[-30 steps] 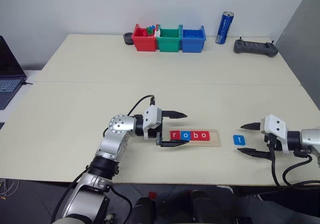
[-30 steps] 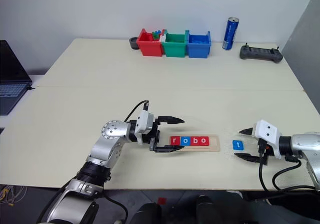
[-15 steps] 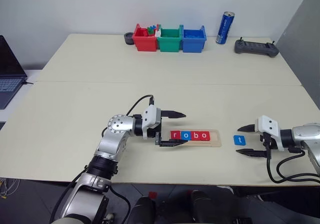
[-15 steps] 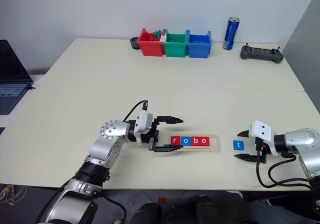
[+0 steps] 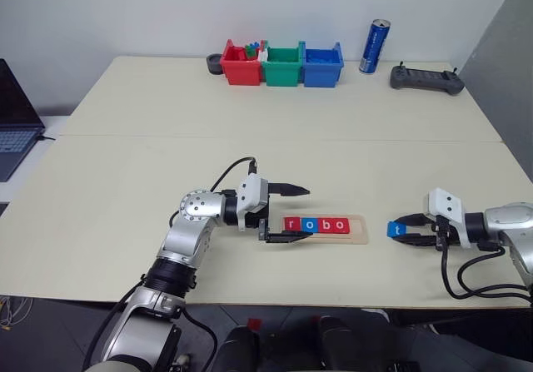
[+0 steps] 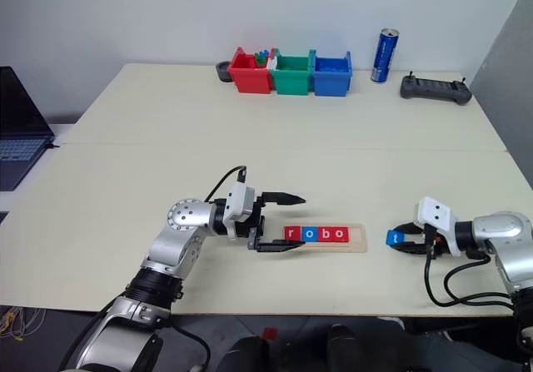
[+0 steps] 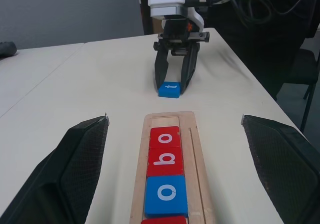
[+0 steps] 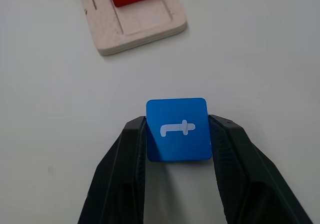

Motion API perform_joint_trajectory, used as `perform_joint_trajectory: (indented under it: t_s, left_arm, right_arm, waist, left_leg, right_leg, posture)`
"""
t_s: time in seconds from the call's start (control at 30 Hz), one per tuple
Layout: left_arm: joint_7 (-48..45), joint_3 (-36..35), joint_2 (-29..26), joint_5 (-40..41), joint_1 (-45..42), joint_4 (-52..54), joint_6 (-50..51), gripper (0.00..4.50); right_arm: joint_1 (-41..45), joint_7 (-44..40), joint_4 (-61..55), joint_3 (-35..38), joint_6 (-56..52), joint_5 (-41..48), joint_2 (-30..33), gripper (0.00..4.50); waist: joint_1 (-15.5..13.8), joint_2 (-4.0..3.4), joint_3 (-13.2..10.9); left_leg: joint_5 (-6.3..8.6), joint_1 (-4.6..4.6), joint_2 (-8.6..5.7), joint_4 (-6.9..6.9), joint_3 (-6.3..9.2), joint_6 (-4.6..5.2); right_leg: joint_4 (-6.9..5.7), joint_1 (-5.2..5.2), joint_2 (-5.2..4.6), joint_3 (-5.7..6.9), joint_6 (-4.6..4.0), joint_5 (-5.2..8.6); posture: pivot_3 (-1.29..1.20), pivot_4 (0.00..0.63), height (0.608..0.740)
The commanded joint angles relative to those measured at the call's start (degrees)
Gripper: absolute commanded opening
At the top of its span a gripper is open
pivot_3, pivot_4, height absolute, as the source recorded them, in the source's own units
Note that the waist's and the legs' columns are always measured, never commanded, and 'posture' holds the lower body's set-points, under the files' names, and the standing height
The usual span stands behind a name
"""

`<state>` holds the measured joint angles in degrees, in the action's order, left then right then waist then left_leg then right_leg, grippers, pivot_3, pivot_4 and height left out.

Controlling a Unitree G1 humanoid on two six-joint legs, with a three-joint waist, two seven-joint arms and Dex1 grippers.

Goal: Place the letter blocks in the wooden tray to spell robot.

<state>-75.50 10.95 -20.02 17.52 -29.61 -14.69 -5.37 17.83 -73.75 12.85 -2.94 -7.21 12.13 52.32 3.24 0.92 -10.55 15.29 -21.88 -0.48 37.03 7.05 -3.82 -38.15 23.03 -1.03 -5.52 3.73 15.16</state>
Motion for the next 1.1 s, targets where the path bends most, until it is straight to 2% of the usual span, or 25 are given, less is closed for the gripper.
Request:
perform_joint_trajectory:
  t_s: [0.03,0.27,0.67,1.1]
  left_arm:
    - [0.39,-0.11,-0.19,0.28,-0.70,2.17,-0.01,4.50]
    - [0.38,-0.20,-0.46,0.33,-0.53,2.51,0.29,4.50]
    - [0.76,-0.20,-0.68,0.31,-0.09,3.14,0.45,4.50]
    - [1.34,-0.27,-1.59,0.54,0.92,4.74,1.06,4.50]
  right_arm:
    - [1.86,0.46,-5.46,1.60,-2.77,2.42,-0.67,1.45]
    - [3.50,1.07,-11.07,-0.55,-6.20,2.79,-3.09,1.45]
    - [6.80,-0.93,-6.94,-5.57,-1.32,-1.14,-4.69,1.45]
    - [9.34,-2.78,-2.74,-7.53,2.05,-3.12,-6.01,1.45]
  waist:
    - [0.02,0.00,0.00]
    - [-0.11,0.00,0.00]
    - [-0.09,0.00,0.00]
    - [-0.08,0.00,0.00]
  left_leg:
    - [0.00,0.00,0.00,0.00,0.00,0.00]
    - [0.00,-0.03,-0.01,0.01,0.03,0.00]
    - [0.00,-0.02,-0.01,0.01,0.03,0.00]
    - [0.00,-0.03,-0.01,0.01,0.04,0.00]
  right_leg:
    - [-0.01,0.01,0.00,0.00,0.00,0.00]
    - [0.00,0.01,-0.01,0.02,0.00,0.00]
    - [-0.01,0.02,-0.01,0.04,0.00,0.00]
    - [-0.02,0.02,-0.01,0.03,-0.01,-0.01]
  posture:
    - [0.00,0.150,0.740]
    - [0.00,0.150,0.740]
    - [0.00,0.150,0.740]
    - [0.00,0.150,0.740]
